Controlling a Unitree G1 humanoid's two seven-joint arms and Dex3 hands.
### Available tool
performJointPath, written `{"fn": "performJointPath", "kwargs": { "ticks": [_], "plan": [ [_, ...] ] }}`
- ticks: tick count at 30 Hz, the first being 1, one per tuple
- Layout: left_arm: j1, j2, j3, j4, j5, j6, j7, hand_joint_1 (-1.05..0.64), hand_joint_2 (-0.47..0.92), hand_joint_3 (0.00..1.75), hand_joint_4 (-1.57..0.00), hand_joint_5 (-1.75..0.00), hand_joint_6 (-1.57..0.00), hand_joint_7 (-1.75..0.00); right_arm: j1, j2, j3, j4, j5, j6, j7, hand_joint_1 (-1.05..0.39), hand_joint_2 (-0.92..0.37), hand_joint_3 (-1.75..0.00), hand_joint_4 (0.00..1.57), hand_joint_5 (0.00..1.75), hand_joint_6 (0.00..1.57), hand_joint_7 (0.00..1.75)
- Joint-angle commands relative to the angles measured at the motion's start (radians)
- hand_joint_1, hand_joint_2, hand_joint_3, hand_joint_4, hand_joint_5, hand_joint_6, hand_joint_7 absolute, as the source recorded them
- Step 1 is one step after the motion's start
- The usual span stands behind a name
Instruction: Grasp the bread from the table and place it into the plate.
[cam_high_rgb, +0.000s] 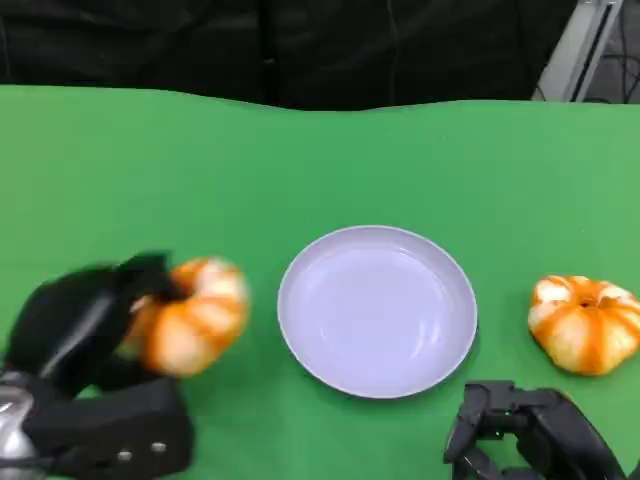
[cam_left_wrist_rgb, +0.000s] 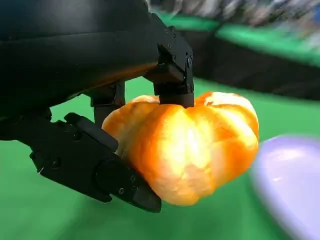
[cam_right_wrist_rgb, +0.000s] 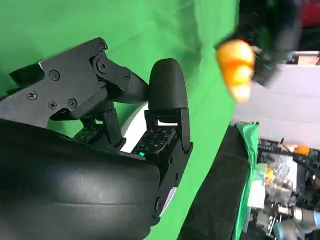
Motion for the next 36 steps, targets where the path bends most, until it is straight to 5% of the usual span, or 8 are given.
{"fn": "performJointPath", "kwargs": {
  "ticks": [1,36],
  "plan": [
    [0.003,-0.002,0.01,-0.058,0.017,0.026,-0.034,-0.17,0.81,0.02,-0.72,-1.75,-0.53,-1.75,0.005,-0.01,-0.006,-0.004,0.006,0.009,0.0,-0.1,-0.65,-0.92,0.85,1.45,0.85,1.19],
    [-0.006,-0.033,0.006,-0.07,0.042,0.034,-0.054,-0.12,0.78,0.0,-0.69,-1.75,-0.52,-1.74,0.0,-0.007,-0.009,0.005,0.007,-0.002,-0.002,-0.1,-0.63,-0.94,0.85,1.44,0.85,1.2]
  ]
}}
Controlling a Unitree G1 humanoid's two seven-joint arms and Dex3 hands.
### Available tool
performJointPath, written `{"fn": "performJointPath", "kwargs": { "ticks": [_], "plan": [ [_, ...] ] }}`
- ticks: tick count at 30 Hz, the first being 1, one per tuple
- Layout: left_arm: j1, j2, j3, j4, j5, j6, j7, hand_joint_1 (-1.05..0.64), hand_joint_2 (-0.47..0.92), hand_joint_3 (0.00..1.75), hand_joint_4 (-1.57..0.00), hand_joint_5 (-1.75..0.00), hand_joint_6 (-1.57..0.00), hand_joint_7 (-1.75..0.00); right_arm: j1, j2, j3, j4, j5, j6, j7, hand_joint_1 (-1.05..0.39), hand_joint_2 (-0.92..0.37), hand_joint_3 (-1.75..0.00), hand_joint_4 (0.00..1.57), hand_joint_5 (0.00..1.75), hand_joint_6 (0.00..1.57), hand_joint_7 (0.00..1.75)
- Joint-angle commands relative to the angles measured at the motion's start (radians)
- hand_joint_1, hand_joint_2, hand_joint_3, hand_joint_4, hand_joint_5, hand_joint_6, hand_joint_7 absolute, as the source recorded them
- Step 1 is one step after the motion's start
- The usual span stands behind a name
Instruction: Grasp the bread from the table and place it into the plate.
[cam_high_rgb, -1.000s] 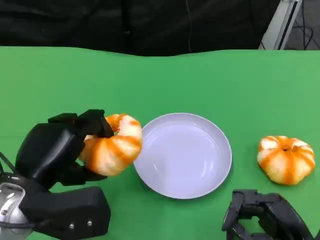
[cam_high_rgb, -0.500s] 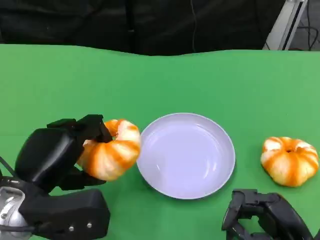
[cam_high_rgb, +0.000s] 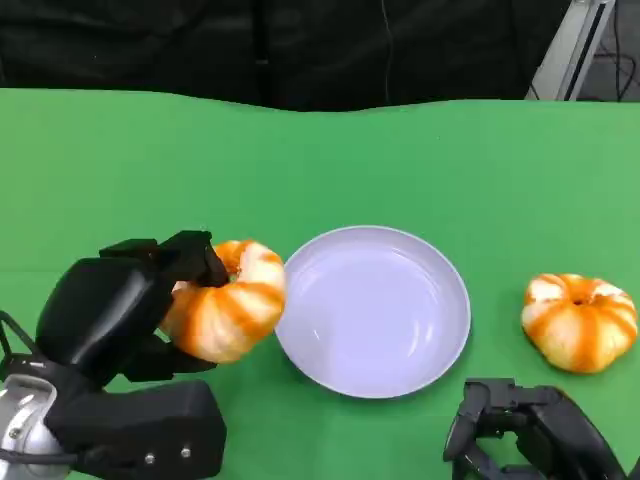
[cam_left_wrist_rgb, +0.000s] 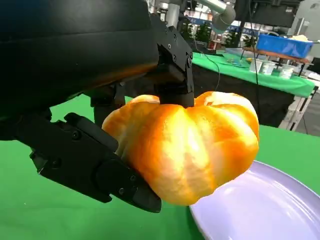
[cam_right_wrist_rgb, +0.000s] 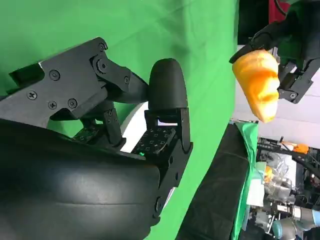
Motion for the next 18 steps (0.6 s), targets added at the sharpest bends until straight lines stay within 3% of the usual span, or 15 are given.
{"fn": "performJointPath", "kwargs": {
  "ticks": [1,18],
  "plan": [
    [-0.013,0.0,0.004,-0.014,0.01,0.002,-0.008,-0.12,0.78,0.0,-0.7,-1.75,-0.52,-1.74,0.001,-0.005,-0.006,0.0,0.008,-0.001,-0.001,-0.1,-0.63,-0.94,0.85,1.44,0.85,1.2],
    [-0.053,-0.045,-0.029,-0.008,0.01,0.003,-0.024,-0.11,0.78,0.0,-0.69,-1.75,-0.51,-1.75,0.004,-0.006,-0.003,-0.005,0.002,0.002,-0.002,-0.1,-0.62,-0.96,0.84,1.45,0.85,1.2]
  ]
}}
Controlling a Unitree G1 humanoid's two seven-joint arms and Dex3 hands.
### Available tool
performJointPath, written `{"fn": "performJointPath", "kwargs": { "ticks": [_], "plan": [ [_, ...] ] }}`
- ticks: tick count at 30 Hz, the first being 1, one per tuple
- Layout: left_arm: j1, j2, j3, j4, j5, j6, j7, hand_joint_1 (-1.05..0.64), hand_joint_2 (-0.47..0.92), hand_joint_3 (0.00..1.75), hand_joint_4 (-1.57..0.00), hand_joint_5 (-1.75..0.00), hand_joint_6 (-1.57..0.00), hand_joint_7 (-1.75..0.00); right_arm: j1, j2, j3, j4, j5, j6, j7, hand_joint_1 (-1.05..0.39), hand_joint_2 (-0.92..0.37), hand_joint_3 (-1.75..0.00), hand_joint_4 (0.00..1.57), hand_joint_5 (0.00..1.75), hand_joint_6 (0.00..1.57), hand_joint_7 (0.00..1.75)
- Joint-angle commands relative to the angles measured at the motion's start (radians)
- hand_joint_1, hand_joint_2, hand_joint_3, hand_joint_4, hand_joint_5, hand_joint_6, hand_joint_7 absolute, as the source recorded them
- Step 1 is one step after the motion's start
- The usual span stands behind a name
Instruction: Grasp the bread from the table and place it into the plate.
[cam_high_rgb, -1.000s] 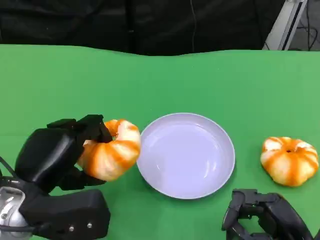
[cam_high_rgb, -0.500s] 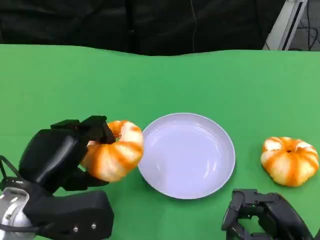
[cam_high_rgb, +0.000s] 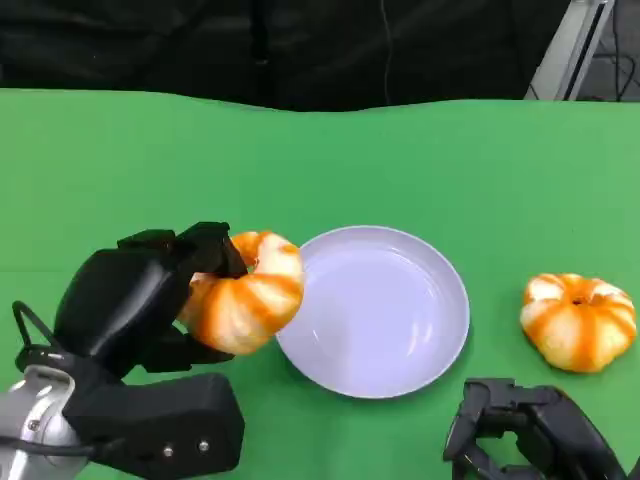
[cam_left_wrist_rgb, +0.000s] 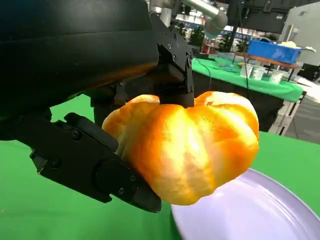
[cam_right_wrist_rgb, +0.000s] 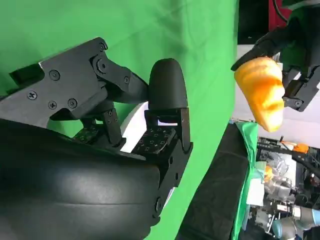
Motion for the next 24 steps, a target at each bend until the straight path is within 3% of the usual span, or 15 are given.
{"fn": "performJointPath", "kwargs": {
  "ticks": [1,10,14,24],
  "plan": [
    [-0.033,-0.015,-0.02,0.014,-0.01,-0.016,-0.015,-0.1,0.78,0.0,-0.69,-1.75,-0.51,-1.75,0.004,-0.005,-0.003,-0.003,0.001,0.0,-0.003,-0.1,-0.62,-0.96,0.84,1.45,0.86,1.2],
    [-0.038,-0.016,-0.024,0.021,-0.013,-0.021,-0.012,-0.09,0.77,0.0,-0.69,-1.75,-0.51,-1.75,0.005,-0.005,-0.003,-0.003,-0.001,-0.001,-0.004,-0.1,-0.62,-0.95,0.85,1.44,0.86,1.19],
    [-0.127,-0.093,-0.113,0.109,0.021,-0.031,0.0,-0.15,0.8,0.01,-0.66,-1.75,-0.49,-1.75,0.011,-0.003,0.0,-0.01,-0.024,-0.009,-0.025,-0.1,-0.63,-0.95,0.85,1.44,0.85,1.19],
    [-0.134,-0.096,-0.113,0.123,0.024,-0.039,0.006,-0.16,0.81,0.01,-0.65,-1.75,-0.49,-1.75,0.012,-0.004,0.003,-0.012,-0.028,-0.008,-0.031,-0.1,-0.63,-0.95,0.85,1.44,0.84,1.2]
  ]
}}
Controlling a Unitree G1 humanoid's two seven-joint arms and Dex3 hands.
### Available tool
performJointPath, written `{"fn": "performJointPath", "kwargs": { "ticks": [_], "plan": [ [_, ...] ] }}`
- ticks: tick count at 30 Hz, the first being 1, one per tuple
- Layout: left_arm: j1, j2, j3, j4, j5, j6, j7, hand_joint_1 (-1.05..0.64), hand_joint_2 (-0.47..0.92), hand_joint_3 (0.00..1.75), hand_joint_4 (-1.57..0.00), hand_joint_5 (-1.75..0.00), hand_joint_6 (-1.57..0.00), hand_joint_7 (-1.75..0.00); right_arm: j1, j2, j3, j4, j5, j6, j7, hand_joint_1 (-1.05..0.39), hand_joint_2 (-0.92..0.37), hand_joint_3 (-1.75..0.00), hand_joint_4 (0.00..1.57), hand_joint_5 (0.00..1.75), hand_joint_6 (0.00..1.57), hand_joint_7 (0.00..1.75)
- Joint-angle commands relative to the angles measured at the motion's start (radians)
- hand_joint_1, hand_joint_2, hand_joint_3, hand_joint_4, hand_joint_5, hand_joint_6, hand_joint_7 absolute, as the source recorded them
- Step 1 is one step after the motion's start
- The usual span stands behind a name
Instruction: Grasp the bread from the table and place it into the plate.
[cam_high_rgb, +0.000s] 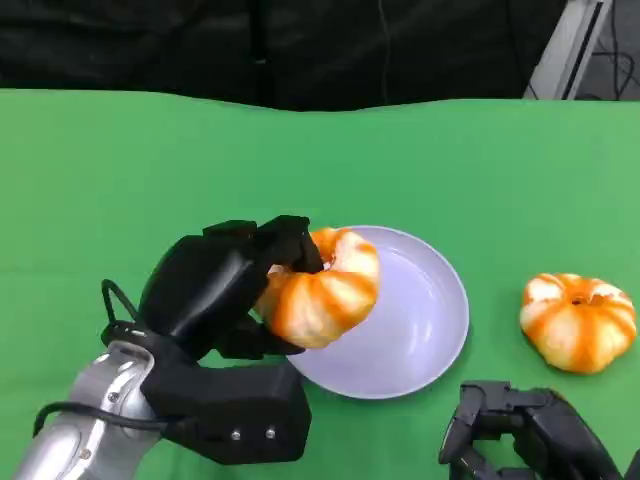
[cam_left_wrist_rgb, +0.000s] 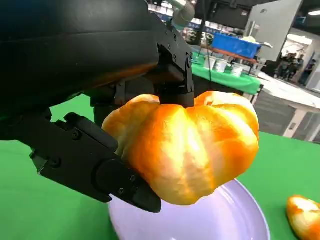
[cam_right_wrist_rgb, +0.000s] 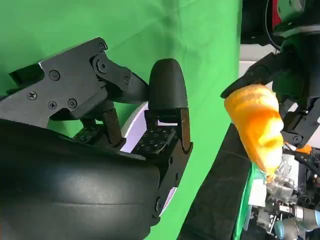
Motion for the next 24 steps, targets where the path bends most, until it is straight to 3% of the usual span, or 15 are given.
{"fn": "performJointPath", "kwargs": {
  "ticks": [1,10,12,14,24],
  "plan": [
    [-0.003,0.015,0.008,0.009,0.005,-0.004,0.005,-0.16,0.81,0.01,-0.65,-1.75,-0.49,-1.75,0.005,-0.008,-0.003,-0.007,0.001,-0.007,-0.006,-0.1,-0.63,-0.95,0.85,1.44,0.84,1.2],
    [-0.003,0.015,0.008,0.009,0.005,-0.004,0.005,-0.16,0.81,0.01,-0.65,-1.75,-0.49,-1.75,0.005,-0.008,-0.002,-0.007,0.001,-0.007,-0.007,-0.1,-0.63,-0.95,0.85,1.44,0.84,1.2],
    [-0.143,-0.104,-0.054,0.211,-0.018,-0.006,-0.012,-0.13,0.8,0.0,-0.64,-1.75,-0.47,-1.74,0.011,-0.003,0.004,-0.013,-0.008,-0.01,-0.013,-0.11,-0.61,-0.97,0.85,1.44,0.86,1.19],
    [-0.214,-0.157,-0.082,0.32,-0.03,-0.018,-0.011,-0.12,0.8,0.0,-0.63,-1.75,-0.47,-1.74,0.014,-0.001,0.007,-0.017,-0.012,-0.011,-0.018,-0.11,-0.6,-1.0,0.85,1.43,0.87,1.18],
    [-0.31,-0.176,-0.124,0.477,-0.004,-0.057,0.026,-0.12,0.77,0.0,-0.64,-1.75,-0.5,-1.68,0.018,0.001,0.012,-0.021,-0.015,-0.007,-0.027,-0.12,-0.59,-1.01,0.86,1.4,0.89,1.14]
  ]
}}
